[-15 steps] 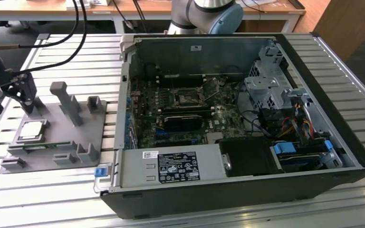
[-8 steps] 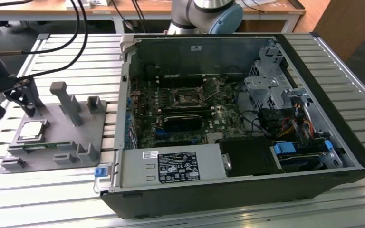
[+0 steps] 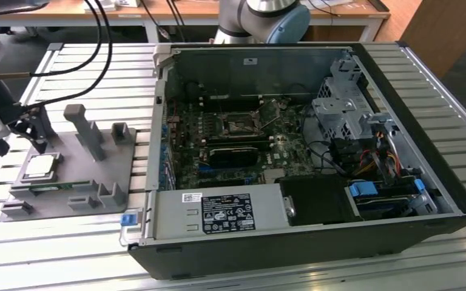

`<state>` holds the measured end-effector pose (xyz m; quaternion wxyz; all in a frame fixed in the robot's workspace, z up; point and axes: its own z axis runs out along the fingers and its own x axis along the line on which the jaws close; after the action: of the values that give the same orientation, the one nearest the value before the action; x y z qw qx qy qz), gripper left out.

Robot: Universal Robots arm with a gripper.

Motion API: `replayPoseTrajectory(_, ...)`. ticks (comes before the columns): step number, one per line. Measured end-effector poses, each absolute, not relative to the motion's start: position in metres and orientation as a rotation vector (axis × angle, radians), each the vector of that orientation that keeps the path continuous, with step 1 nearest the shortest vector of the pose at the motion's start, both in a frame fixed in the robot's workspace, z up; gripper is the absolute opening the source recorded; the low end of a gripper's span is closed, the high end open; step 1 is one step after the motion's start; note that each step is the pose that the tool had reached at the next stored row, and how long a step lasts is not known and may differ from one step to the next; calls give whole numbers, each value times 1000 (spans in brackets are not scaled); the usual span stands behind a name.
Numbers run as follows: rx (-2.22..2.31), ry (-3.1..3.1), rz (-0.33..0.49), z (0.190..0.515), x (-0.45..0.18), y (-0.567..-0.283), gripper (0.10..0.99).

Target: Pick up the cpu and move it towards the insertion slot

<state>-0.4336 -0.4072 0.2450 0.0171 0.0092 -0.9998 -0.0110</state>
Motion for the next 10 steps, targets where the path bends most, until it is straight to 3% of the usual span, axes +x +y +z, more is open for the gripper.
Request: replayPoseTrajectory(10, 29, -3116, -34, 230, -437, -408, 663)
